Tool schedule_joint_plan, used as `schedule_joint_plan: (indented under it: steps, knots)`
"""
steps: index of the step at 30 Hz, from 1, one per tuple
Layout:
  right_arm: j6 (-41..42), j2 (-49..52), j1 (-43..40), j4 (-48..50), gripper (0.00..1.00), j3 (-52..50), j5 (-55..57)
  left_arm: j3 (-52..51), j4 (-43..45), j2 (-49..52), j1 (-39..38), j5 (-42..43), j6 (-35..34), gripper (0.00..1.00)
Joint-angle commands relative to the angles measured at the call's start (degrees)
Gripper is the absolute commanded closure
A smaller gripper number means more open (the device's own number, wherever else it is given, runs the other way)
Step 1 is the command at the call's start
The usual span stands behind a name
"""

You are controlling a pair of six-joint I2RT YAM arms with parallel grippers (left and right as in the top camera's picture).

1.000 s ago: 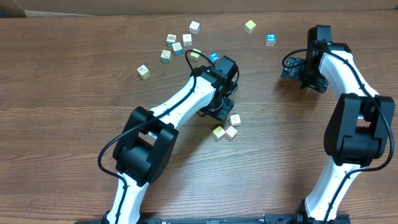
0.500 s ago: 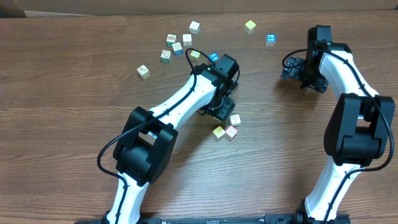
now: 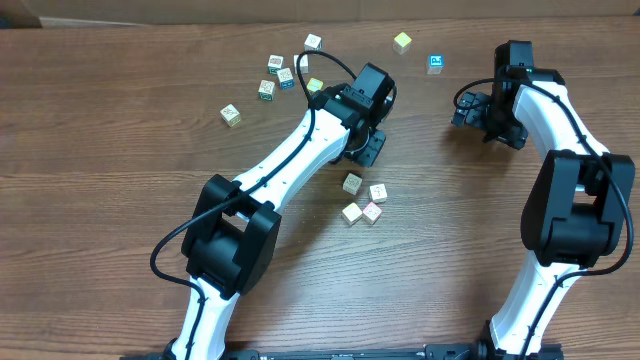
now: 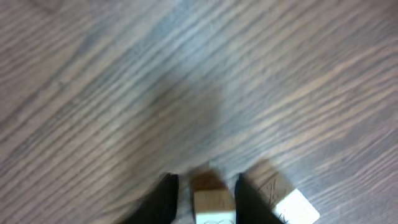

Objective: Form a circle
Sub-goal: 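Lower the pretzel block next to the X block and release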

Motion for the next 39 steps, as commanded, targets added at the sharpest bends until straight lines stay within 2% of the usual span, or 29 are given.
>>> schedule_joint_plan:
  steps: [1,2,19,26,39]
  knots:
    - [0.00,-0.70,-0.11,0.20,0.00,0.57,0.20,1.29,0.39,1.01,0.09,-0.63,-2.38,0.92]
    - [0.02,-0.68,-0.11,0.20,0.00,0.57,0.17,1.22,0.37,1.05,0.09,-0.66,-2.36,0.96]
    - [0.02,-0.70,-0.11,0.20,0.00,0.57,0.20,-2.78,3.58,1.11,-0.02,-0.79,-2.27,0.96]
    - [0.02,-0.70,-0.11,0.20,0.00,0.57,0.20,-6.43,7.48,1.22,-0.02,-0.72,-2.12,0.96]
    - [0.02,-0.70,-0.11,0.20,0.00,0.57,0.20,-6.97,2.89,1.22,-0.02,-0.31,-2.12,0.96]
